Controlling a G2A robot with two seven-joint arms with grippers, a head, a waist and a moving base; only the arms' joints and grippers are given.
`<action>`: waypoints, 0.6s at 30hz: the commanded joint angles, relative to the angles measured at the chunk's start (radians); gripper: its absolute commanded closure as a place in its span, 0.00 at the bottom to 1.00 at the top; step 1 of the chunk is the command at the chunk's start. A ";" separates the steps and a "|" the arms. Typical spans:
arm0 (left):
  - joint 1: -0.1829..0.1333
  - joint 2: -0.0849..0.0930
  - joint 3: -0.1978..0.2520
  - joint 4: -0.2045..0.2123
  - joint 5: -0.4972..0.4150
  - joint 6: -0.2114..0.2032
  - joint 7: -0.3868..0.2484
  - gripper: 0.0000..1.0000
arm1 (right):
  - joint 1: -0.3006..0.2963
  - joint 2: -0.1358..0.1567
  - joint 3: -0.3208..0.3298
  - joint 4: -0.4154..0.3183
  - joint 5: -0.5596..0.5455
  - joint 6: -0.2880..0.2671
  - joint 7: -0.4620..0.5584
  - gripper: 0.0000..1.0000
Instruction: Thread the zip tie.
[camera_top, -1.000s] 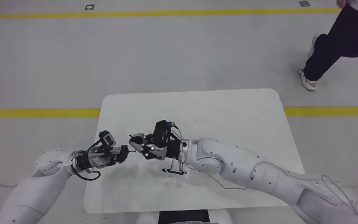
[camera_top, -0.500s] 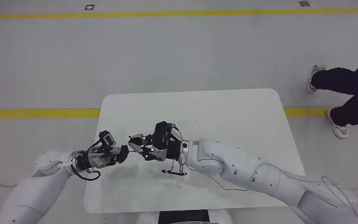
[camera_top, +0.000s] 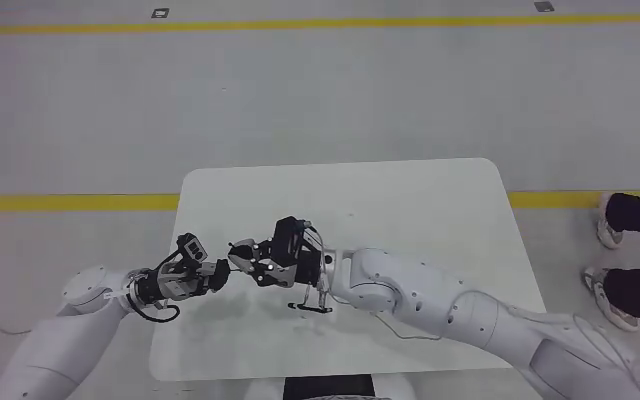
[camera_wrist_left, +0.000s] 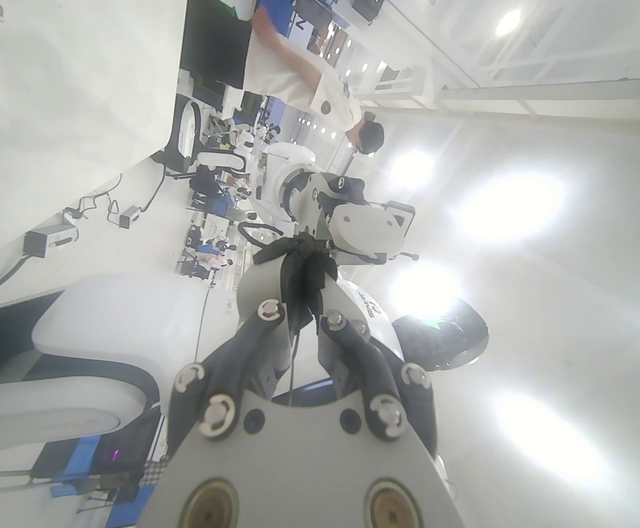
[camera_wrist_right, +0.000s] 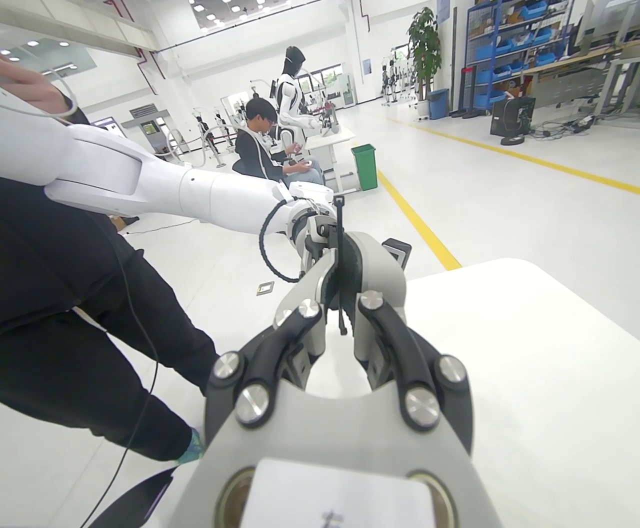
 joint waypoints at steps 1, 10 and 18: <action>0.000 0.000 0.000 0.000 0.000 0.000 0.000 1.00 | 0.002 -0.001 -0.002 0.005 0.001 0.000 0.000 1.00; 0.000 0.000 0.000 0.000 0.000 0.000 0.000 1.00 | 0.004 -0.002 -0.012 0.019 0.013 0.000 -0.007 1.00; -0.001 -0.001 0.002 -0.003 0.000 0.000 0.014 1.00 | 0.006 0.005 -0.023 0.024 0.034 0.000 -0.016 1.00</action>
